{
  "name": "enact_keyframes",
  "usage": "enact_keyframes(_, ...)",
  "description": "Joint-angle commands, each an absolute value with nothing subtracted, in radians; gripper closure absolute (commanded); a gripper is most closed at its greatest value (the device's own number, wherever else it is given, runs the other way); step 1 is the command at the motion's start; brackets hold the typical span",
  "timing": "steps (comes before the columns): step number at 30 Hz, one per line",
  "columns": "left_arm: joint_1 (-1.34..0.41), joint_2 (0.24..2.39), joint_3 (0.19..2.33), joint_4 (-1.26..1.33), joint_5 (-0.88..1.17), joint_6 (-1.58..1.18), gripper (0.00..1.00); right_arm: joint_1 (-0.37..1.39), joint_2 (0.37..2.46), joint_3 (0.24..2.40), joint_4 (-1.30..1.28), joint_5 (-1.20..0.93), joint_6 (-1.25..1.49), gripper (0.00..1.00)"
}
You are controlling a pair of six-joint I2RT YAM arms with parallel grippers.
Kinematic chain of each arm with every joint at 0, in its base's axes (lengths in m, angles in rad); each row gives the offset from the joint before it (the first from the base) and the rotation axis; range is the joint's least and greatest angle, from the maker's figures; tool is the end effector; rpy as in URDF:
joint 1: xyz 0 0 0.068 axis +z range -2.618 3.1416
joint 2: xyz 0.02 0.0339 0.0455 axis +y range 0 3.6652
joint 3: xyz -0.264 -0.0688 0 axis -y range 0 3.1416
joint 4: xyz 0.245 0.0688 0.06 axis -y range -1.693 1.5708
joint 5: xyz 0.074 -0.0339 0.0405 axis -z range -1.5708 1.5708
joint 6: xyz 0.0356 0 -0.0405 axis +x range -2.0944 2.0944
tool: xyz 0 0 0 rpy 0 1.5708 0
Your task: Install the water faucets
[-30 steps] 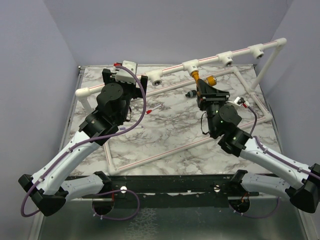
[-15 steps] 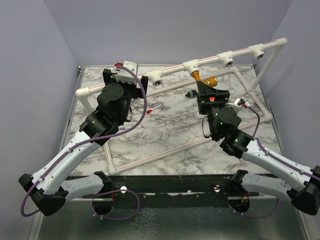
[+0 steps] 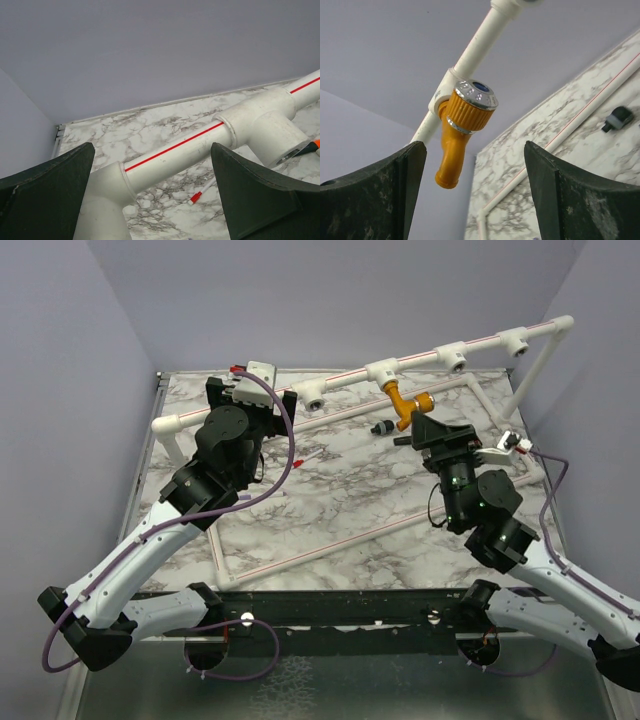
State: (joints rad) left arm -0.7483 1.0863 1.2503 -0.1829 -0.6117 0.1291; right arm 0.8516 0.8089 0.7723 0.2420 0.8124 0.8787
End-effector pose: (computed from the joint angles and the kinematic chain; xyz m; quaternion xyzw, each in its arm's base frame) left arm 0.1840 -0.1429 0.4444 0.0982 0.7058 0.0012 0.7016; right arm 0.1388 0.1193 0.3756 0.3144 0.5753 0.3809 0.6520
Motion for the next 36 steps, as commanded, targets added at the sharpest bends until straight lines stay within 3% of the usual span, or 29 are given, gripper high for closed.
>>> enact_keyframes(1, -0.762, 1.139, 1.206, -0.386, -0.587, 0.05, 0.01, 0.857, 0.766, 0.832, 0.179, 0.776, 0.551, 0.17)
enact_keyframes(12, -0.762, 1.151, 1.215, -0.39, -0.586, 0.051, 0.01, 0.857, 0.715, 0.929, 0.09, 0.58, -0.225, 0.16)
enact_keyframes(22, -0.762, 1.153, 1.218, -0.394, -0.588, 0.054, 0.01, 0.857, 0.719, 0.971, -0.151, 0.396, -0.849, 0.15)
enact_keyframes(28, -0.762, 1.143, 1.216, -0.396, -0.589, 0.054, 0.01, 0.857, 0.734, 0.924, -0.147, 0.431, -1.168, 0.13)
enact_keyframes(36, -0.763, 1.136, 1.215, -0.396, -0.577, 0.05, 0.01, 0.857, 0.82, 0.883, 0.065, 0.457, -1.499, 0.13)
